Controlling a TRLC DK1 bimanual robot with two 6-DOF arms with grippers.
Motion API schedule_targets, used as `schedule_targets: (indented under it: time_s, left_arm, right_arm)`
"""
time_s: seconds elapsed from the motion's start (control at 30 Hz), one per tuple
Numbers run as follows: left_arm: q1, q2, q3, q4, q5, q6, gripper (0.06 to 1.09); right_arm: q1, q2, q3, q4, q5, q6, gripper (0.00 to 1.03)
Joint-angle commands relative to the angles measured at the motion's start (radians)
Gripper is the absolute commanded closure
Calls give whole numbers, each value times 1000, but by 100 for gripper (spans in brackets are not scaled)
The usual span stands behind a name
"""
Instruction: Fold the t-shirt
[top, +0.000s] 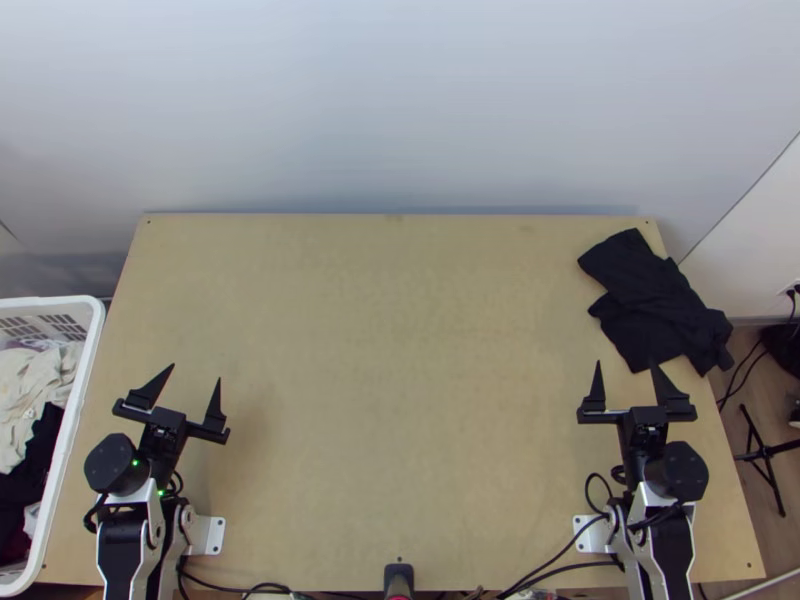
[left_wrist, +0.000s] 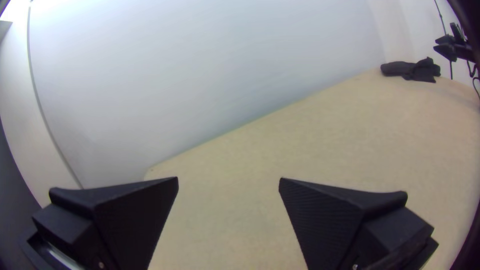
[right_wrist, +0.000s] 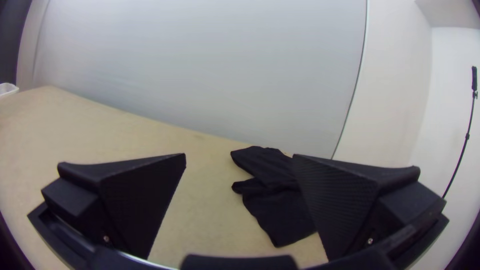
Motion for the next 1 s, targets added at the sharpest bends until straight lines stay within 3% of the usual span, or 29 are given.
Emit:
schedule_targets:
  time_s: [0.0,0.97]
  left_arm:
    - [0,0,0,0,0,-2,10]
    - [-43,-1,0,9,4,-37,10]
  right_arm:
    - [0,0,0,0,0,1,4]
    - [39,0,0,0,0,0,4]
